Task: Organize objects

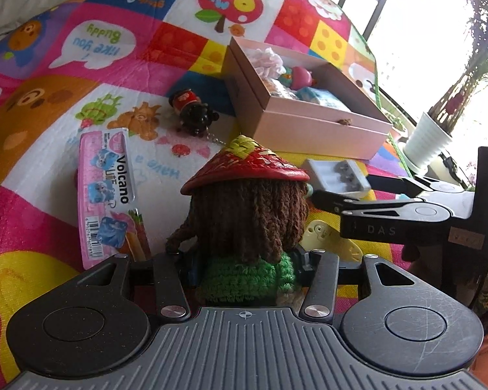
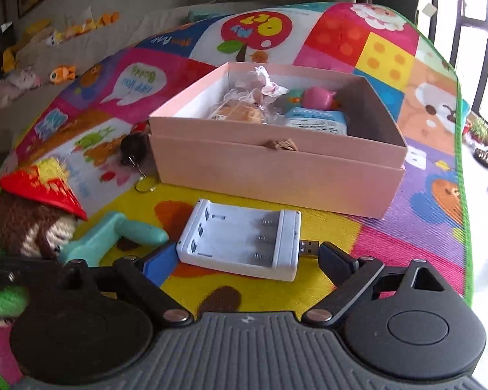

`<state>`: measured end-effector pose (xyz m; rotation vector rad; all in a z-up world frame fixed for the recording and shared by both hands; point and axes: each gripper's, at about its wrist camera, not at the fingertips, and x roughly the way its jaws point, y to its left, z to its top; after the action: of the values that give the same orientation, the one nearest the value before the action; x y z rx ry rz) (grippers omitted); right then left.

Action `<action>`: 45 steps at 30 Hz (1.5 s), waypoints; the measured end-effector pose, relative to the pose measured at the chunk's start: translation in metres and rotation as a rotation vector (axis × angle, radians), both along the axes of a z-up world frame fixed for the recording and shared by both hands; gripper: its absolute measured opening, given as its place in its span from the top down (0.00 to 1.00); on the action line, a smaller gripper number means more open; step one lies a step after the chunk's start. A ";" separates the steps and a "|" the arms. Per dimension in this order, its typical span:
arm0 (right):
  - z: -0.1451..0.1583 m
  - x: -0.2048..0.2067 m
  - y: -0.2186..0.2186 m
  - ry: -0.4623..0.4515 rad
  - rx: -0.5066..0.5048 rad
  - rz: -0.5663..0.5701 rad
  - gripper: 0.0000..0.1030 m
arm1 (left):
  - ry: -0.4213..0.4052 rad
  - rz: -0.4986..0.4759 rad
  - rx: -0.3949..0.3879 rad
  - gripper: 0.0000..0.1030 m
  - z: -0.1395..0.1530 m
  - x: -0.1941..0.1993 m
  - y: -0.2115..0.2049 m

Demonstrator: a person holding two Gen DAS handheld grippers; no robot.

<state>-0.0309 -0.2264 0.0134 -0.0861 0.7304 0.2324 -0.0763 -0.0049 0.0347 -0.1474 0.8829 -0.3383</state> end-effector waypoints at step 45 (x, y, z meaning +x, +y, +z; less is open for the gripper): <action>0.051 -0.055 -0.043 -0.261 0.044 0.019 0.25 | -0.191 -0.119 -0.217 0.48 0.094 0.145 -0.084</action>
<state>-0.0859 -0.2696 0.0647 -0.0798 0.4644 0.2502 0.0685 -0.0888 0.1287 -0.2594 0.6659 -0.5507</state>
